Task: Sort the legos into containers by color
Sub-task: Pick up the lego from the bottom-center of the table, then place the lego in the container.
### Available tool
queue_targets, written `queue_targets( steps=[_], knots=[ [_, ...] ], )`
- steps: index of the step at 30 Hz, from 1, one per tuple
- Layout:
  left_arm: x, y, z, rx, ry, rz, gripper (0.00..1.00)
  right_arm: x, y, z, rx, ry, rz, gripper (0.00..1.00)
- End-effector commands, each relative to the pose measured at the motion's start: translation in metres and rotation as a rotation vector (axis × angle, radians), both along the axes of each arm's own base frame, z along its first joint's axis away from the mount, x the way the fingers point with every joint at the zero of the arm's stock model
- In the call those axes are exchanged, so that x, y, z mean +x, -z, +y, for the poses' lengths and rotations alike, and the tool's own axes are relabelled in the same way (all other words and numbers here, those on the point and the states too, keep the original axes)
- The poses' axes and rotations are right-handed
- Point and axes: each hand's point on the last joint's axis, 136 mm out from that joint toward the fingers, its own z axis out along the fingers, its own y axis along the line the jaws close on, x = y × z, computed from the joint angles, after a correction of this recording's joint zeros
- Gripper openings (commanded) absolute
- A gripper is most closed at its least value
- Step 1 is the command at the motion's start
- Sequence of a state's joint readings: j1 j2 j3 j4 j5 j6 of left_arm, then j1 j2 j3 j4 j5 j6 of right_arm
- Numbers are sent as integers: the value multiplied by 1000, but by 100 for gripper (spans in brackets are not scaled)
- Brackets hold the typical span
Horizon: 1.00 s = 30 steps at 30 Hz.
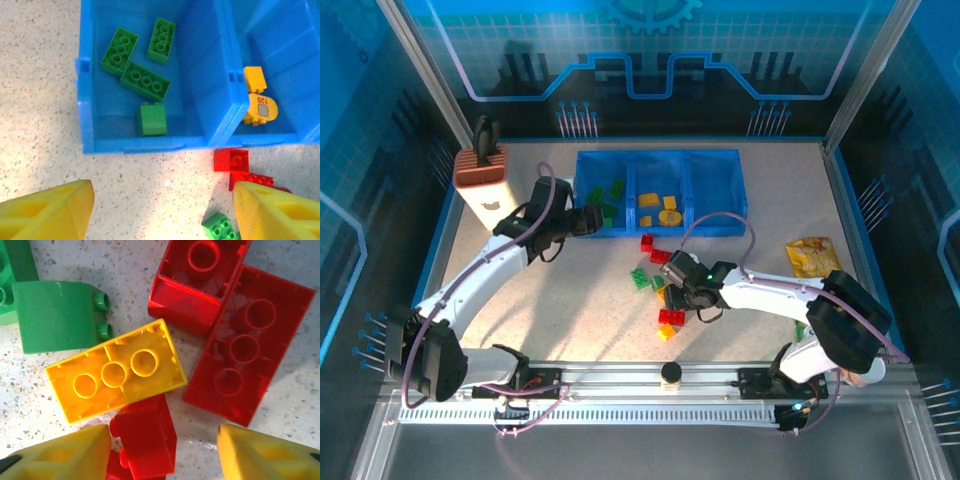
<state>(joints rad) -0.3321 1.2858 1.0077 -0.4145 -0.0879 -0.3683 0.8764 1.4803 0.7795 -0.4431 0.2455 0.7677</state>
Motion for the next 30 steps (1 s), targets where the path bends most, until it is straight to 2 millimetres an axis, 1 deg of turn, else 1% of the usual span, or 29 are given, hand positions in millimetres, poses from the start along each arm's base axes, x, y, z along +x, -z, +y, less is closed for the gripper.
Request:
queue_targets(
  steps=[1,3,5,7,9,12,14,15,17,18,20,23,25,27,29,30],
  knots=[
    [-10,-6,0,-33,-5,-18,74,7,1,6,11,-1,7,54],
    [-13,-4,0,-40,-3,-16,73,8,5,9,16,-6,13,50],
    [-17,-1,-1,-47,-1,-6,73,8,5,12,17,-12,24,38],
    [-20,2,0,-47,-1,0,73,8,1,12,14,-15,21,30],
    [-24,3,0,-48,1,4,72,9,-11,11,6,-17,-2,24],
    [-33,8,-2,-23,26,0,72,15,-40,0,-7,-12,-79,21],
    [-41,17,-3,13,33,13,72,31,-71,-11,4,12,-155,21],
    [-44,21,-5,19,39,25,72,37,-80,-17,11,26,-174,21],
    [-54,32,-12,26,59,50,71,56,-99,-34,43,72,-206,22],
    [-59,36,-15,30,68,56,71,65,-105,-41,55,89,-215,22],
    [-69,44,-22,36,81,69,71,89,-120,-56,71,131,-241,23],
    [-83,52,-32,34,107,77,71,124,-132,-74,65,184,-243,24],
    [-91,54,-40,23,129,71,71,148,-132,-85,45,217,-234,24],
    [-100,58,-46,22,151,68,71,170,-128,-92,38,242,-212,24],
    [-108,62,-50,20,164,75,70,189,-118,-98,9,261,-178,25],
    [-111,63,-52,21,170,79,70,196,-113,-98,4,265,-160,26]
  ],
)
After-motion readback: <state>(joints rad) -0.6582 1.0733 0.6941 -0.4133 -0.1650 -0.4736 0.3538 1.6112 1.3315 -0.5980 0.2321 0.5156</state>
